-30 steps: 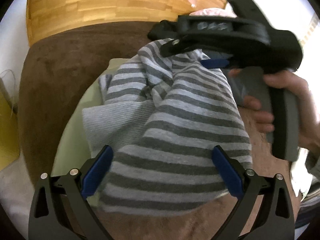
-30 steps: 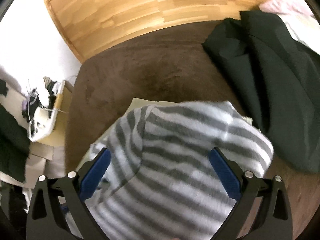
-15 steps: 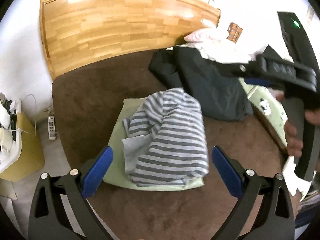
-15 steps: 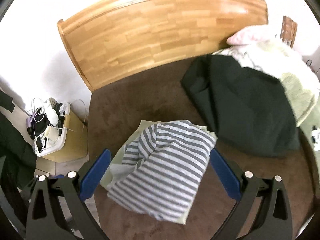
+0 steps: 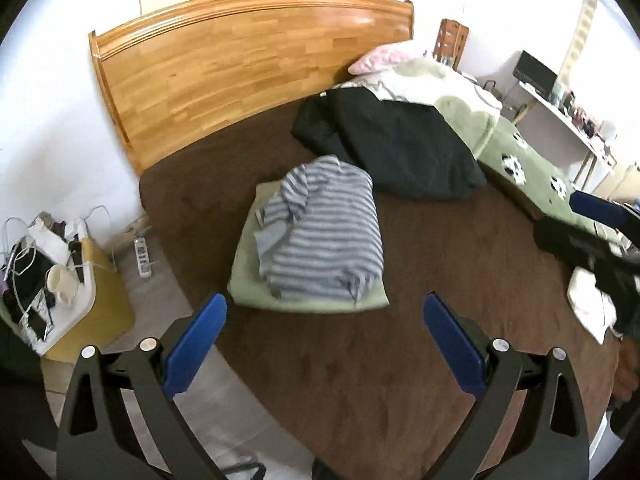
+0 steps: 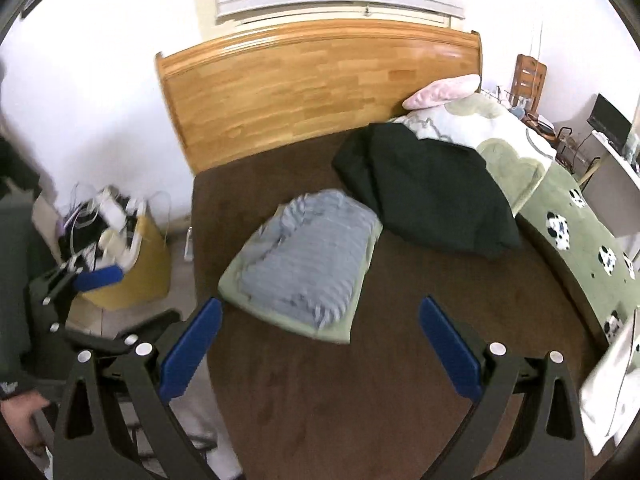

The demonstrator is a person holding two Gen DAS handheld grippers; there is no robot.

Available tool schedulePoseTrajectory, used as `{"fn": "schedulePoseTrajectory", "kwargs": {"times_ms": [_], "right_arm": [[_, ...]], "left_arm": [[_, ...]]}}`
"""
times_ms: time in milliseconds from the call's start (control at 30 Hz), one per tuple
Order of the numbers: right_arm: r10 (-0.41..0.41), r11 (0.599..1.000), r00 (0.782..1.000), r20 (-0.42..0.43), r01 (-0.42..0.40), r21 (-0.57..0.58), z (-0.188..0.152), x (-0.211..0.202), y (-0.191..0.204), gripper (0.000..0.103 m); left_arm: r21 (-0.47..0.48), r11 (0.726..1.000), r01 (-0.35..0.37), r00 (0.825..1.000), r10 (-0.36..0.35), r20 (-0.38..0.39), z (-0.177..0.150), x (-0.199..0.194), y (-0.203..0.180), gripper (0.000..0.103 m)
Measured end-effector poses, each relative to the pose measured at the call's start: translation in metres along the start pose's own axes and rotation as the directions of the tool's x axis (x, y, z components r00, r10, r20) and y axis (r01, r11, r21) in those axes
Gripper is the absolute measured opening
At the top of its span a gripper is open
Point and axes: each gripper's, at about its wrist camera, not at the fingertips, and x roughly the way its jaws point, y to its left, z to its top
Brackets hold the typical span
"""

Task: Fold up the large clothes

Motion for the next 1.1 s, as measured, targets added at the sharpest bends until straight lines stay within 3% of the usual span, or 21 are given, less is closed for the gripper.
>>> {"fn": "schedulePoseTrajectory", "kwargs": {"times_ms": [300,533,1100], "right_arm": [[0.046,0.999,0.997,-0.056,-0.044,0.023,-0.079,-0.047,0.013,0.098],[0.051,0.997,0.996,-0.067,-0.047,0.056,-0.112,-0.057,0.021,0.098],[0.038,0.998,0.994,-0.103,-0.032,0.052,-0.126,-0.046,0.035,0.098]], "left_arm": [[0.036,0.999,0.011,0.998,-0.009,-0.067,-0.073,-0.039,-0.037,0.096],[0.08,0.997,0.009,0.998,-0.004,-0.064,-0.083,-0.052,-0.03,0.096],[0.094,0.995,0.044,0.996,-0.037,-0.081,-0.1,-0.052,-0.014,0.096]]}}
